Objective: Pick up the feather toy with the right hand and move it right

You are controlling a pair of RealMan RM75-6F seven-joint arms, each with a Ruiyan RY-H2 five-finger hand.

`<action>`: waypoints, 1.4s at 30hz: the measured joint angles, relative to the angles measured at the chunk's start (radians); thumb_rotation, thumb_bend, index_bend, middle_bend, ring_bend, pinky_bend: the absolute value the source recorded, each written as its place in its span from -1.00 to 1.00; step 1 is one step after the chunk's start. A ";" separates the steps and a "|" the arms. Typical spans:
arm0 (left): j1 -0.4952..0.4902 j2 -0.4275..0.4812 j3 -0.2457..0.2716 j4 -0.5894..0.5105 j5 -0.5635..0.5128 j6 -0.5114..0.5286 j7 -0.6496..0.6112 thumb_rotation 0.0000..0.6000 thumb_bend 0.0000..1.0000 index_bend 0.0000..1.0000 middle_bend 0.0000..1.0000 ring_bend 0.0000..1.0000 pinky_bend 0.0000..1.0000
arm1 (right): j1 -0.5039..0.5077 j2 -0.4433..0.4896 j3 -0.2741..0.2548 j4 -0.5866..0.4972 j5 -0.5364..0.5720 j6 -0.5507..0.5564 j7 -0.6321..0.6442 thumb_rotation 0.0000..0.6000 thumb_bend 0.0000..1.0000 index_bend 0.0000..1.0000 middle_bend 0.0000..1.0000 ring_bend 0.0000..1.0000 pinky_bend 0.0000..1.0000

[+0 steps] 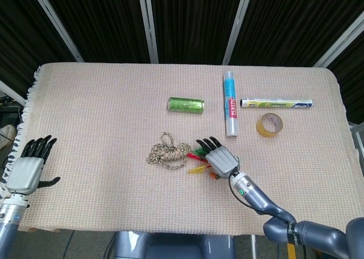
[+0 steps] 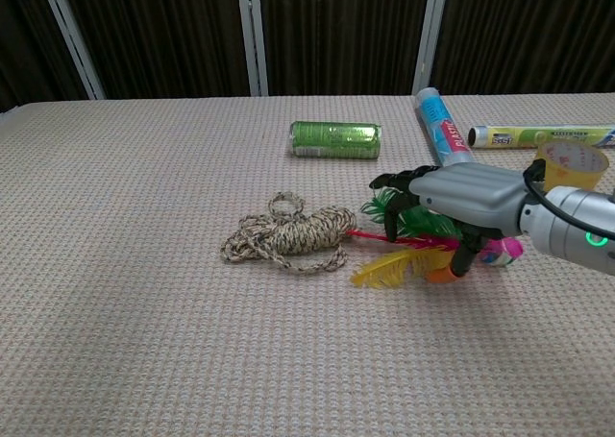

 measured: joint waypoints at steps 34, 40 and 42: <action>0.004 -0.003 0.016 -0.008 0.012 0.003 0.013 1.00 -0.70 -1.00 -1.00 -1.00 -1.00 | -0.051 0.255 0.022 -0.040 0.033 0.183 0.039 1.00 -0.32 0.12 -0.83 -1.00 -1.00; 0.001 -0.015 0.019 -0.008 0.034 0.009 -0.005 1.00 -0.69 -1.00 -1.00 -1.00 -1.00 | -0.093 0.330 0.014 -0.061 0.047 0.204 0.096 1.00 -0.33 -0.12 -0.93 -1.00 -1.00; -0.001 -0.020 0.023 -0.004 0.047 0.009 -0.012 1.00 -0.70 -1.00 -1.00 -1.00 -1.00 | -0.111 0.347 0.006 -0.081 0.031 0.235 0.106 1.00 -0.33 -0.19 -0.96 -1.00 -1.00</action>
